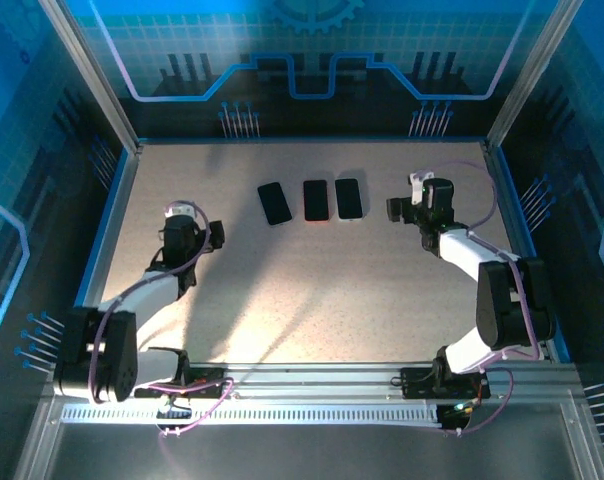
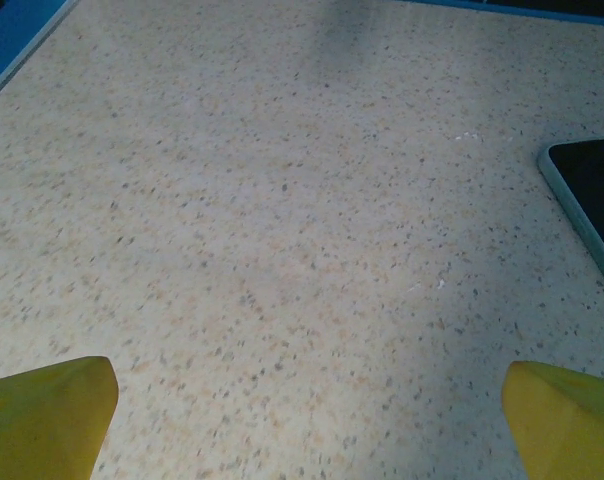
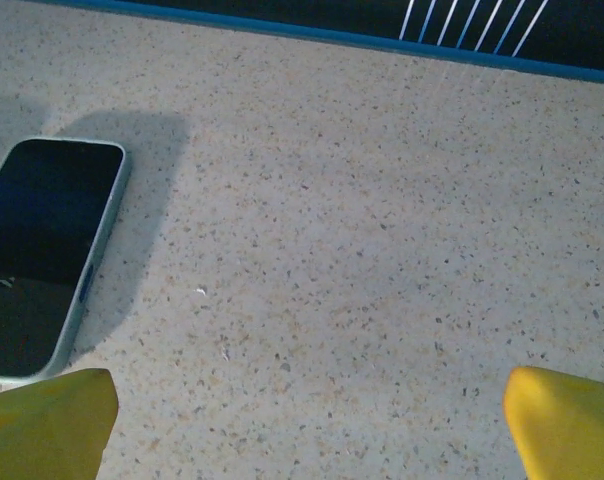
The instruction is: Put the phone into the phone case
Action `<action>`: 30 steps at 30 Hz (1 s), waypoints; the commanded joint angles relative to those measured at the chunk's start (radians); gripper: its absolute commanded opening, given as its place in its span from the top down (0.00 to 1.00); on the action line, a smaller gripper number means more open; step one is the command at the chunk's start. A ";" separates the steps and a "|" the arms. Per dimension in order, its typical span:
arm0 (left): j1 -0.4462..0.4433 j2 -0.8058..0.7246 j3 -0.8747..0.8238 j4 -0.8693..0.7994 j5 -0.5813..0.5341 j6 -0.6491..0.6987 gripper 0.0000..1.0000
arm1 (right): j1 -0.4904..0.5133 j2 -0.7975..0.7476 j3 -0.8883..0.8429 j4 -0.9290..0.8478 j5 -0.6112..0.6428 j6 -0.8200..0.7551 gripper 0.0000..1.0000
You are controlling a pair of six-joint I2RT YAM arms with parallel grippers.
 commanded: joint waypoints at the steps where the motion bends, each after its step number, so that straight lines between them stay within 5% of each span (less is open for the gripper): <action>1: 0.018 0.060 -0.033 0.235 0.056 0.048 0.01 | -0.012 -0.041 -0.054 0.137 -0.003 -0.057 0.00; 10: 0.070 0.198 -0.067 0.449 0.233 0.059 0.01 | -0.012 -0.120 -0.126 0.129 0.014 -0.049 0.00; 19: 0.081 0.250 -0.131 0.616 0.277 0.060 0.01 | -0.004 -0.148 -0.176 0.120 -0.069 0.022 0.00; 30: 0.081 0.249 -0.126 0.604 0.279 0.061 0.01 | 0.037 -0.081 -0.347 0.468 -0.018 -0.038 0.00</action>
